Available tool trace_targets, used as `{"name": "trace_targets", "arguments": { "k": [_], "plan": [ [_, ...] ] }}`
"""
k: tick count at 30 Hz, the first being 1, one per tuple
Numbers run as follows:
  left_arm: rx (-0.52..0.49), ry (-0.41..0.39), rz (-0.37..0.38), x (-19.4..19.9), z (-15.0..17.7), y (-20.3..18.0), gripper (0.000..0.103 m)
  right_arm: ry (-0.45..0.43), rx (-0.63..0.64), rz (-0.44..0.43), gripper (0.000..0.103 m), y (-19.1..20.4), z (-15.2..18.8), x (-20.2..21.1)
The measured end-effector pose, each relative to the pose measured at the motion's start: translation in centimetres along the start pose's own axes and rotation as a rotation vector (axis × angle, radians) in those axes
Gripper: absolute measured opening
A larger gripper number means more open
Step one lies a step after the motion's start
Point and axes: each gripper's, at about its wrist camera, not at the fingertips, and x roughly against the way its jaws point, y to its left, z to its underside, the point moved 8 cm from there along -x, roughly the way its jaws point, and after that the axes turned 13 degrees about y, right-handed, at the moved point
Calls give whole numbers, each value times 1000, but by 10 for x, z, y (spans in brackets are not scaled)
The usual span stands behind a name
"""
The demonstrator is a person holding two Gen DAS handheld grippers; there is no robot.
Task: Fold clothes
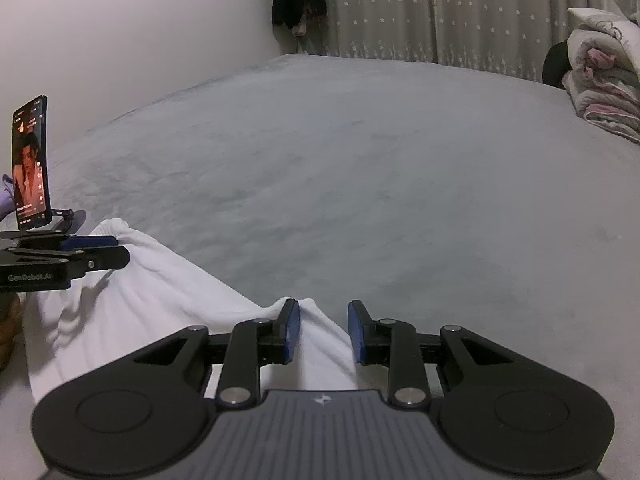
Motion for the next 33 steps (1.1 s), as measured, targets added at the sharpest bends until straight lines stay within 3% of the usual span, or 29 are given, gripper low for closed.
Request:
{"name": "trace_targets", "arguments": {
  "k": [1,4,6,11,14,16,18,21,25,33],
  "plan": [
    [4,-1,-1,0,0,1,38,-2,8,-4,13,2,1,-1],
    [29,-8,-3,3,2,4,32,-35,17,35,4,5,2,3],
    [49,-6,-7,2,4,9,30,-76,4,103,3,0,1,8],
    [40,6,-37,1,4,9,30,-41,-16,140,3,-8,3,0],
    [22,8,-60,3,3,4,37,-36,-10,173,12,-6,2,5],
    [33,1,-52,7,1,0,46,-41,-16,201,30,-9,4,11],
    [31,-15,-53,13,-2,-4,54,-52,-24,220,36,-13,8,22],
    [24,-42,-46,22,-7,-12,61,-62,-38,247,37,-16,16,40],
    [21,-58,18,30,-11,-30,71,-75,-56,285,42,-14,33,63],
    [-164,-31,110,30,10,-90,82,-92,-119,350,47,-13,86,105]
  ]
}}
